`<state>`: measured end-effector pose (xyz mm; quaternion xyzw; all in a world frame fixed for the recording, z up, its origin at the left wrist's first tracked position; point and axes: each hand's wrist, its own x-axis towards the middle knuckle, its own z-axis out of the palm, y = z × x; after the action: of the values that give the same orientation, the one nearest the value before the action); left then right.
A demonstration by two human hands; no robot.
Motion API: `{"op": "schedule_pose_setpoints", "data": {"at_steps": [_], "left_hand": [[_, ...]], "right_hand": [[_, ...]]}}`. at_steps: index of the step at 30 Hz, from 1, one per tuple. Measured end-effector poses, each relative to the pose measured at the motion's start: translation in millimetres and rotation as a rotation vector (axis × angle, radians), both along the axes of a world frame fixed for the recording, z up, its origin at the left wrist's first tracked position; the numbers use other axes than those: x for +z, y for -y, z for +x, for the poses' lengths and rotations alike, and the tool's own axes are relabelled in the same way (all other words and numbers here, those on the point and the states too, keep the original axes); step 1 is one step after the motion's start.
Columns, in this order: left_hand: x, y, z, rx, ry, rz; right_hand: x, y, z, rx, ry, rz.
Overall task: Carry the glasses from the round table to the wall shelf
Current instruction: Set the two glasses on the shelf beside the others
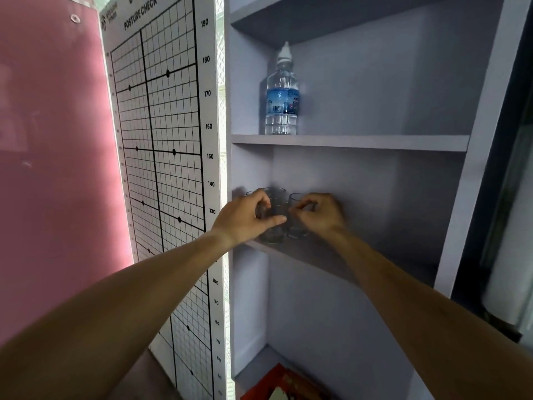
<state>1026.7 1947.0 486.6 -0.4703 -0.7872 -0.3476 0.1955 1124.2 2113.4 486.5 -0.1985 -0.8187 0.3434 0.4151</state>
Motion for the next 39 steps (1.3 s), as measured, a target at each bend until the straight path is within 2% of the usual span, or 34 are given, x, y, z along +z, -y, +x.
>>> {"op": "schedule_pose_setpoints", "data": {"at_steps": [5,12,35,39], "left_hand": [[0.3,0.6,-0.7,0.08,-0.068,-0.002],[-4.2,0.1,0.4,0.115,-0.002,0.004],[-19.7,-19.0,1.6,0.154,-0.01,0.109],[-19.5,-15.9,6.1,0.154,0.004,0.105]], "right_hand": [[-1.1,0.1,-5.3,-0.005,-0.05,0.014],[-0.7,0.2,-10.2,-0.007,-0.004,-0.041],[-8.0,-5.7,-8.7,-0.069,0.007,-0.066],[-5.6,1.4,-4.4,-0.073,-0.048,-0.003]]}}
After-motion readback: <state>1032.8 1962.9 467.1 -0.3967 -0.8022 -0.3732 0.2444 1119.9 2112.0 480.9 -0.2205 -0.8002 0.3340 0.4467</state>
